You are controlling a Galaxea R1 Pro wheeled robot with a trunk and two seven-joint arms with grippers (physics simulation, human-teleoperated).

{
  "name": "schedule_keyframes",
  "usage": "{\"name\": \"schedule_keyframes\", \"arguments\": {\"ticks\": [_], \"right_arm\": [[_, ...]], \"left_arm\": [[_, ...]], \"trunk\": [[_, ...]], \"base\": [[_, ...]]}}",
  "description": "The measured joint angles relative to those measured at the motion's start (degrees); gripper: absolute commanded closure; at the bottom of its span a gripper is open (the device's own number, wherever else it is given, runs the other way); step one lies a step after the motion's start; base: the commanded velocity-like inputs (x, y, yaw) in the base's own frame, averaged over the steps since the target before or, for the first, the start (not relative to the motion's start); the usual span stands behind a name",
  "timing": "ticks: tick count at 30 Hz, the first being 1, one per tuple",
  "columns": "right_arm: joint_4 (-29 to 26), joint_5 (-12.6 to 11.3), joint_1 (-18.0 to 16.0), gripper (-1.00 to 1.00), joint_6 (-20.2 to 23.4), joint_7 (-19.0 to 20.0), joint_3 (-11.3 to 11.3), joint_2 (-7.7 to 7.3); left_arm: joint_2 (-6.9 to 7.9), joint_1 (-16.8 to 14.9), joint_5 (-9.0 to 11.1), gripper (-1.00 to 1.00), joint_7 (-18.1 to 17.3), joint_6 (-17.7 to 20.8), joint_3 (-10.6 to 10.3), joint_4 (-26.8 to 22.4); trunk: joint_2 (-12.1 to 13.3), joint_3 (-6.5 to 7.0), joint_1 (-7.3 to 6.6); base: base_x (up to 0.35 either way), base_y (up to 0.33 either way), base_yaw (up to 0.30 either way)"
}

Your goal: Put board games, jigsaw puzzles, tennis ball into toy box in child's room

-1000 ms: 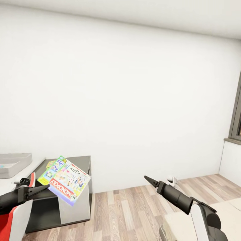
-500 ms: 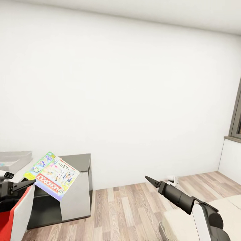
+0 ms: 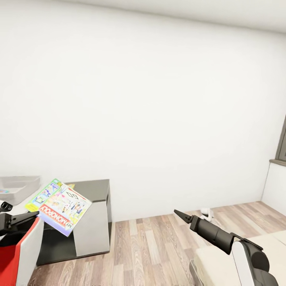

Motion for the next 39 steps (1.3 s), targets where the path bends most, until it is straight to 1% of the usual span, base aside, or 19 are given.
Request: {"name": "schedule_keyframes", "arguments": {"ticks": [14, 33, 39], "right_arm": [[-0.01, 0.0, -0.01, -1.0, -0.07, 0.0, 0.12, -0.01], [0.25, 0.15, -0.07, -1.0, -0.15, -0.16, 0.11, -0.01], [0.21, 0.19, -0.02, -1.0, -0.15, -0.12, 0.16, -0.01]], "left_arm": [[-0.12, 0.0, 0.0, 1.0, 0.0, 0.04, -0.06, -0.03], [-0.2, 0.0, 0.01, 1.0, 0.0, -0.09, 0.07, -0.16], [-0.25, 0.0, 0.01, 1.0, 0.0, -0.27, 0.17, -0.15]], "trunk": [[-0.01, -1.29, 0.0], [0.0, -2.94, 0.0], [-0.01, -3.45, -0.02]], "base": [[0.0, 0.0, 0.126], [0.001, 0.0, 0.158], [0.175, 0.0, 0.163]]}}
